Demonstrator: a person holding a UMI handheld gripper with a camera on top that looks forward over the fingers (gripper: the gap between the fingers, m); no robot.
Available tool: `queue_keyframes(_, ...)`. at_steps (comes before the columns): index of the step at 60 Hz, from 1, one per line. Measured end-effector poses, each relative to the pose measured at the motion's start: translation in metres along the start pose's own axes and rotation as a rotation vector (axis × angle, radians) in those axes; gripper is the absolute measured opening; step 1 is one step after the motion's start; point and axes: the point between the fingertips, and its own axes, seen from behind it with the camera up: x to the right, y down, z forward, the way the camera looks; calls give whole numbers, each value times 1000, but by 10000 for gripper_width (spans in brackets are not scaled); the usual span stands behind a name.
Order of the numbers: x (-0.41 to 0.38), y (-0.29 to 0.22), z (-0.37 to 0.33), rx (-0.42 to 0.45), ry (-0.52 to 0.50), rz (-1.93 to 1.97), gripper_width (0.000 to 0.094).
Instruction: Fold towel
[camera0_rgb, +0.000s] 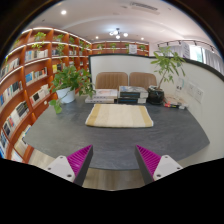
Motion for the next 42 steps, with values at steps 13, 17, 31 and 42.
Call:
queue_keyframes(13, -81, -34, 114, -46, -49, -13, 868)
queue_keyframes(17, -96, -52, 151, -41, -44, -21, 857)
queue_keyframes(31, -111, -98, 265, -50, 31, -41, 776)
queue_keyframes(42, -106, -80, 324, -135, 91, -77, 501)
